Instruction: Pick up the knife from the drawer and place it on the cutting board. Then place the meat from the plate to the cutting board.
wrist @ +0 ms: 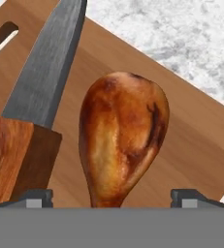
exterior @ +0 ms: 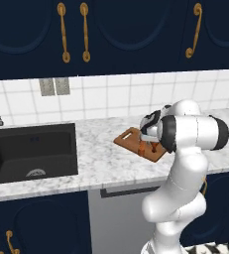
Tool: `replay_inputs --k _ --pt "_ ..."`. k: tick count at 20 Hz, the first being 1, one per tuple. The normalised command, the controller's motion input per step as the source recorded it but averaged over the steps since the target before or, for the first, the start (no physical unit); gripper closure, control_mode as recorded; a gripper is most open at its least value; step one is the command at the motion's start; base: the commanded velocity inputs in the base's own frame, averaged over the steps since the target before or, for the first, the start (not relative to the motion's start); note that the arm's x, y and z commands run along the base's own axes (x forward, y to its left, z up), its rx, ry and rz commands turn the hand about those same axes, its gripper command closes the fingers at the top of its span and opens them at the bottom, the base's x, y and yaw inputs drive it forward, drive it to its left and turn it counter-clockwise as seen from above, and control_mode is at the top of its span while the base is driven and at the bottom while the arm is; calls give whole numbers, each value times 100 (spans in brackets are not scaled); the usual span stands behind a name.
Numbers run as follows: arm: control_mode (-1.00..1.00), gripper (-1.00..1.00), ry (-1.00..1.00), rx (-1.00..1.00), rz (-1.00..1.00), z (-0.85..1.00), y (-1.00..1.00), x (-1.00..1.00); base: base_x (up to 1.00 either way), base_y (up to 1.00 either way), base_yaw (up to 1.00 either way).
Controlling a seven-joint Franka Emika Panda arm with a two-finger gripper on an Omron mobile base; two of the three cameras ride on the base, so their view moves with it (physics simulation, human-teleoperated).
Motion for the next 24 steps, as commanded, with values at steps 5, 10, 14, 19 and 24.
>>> replay_inputs --k 5,10,14,19,24 --pt "-100 -100 -11 0 3 39 0 -23 0 0 0" --pt "-100 -100 -9 0 1 43 1 -44 0 0 0" --pt "-100 -100 -8 0 1 44 0 -53 0 0 0" --pt "-100 -100 -7 0 0 50 0 -59 0 0 0" --pt "-100 -100 -9 -1 0 57 0 -75 0 0 0"
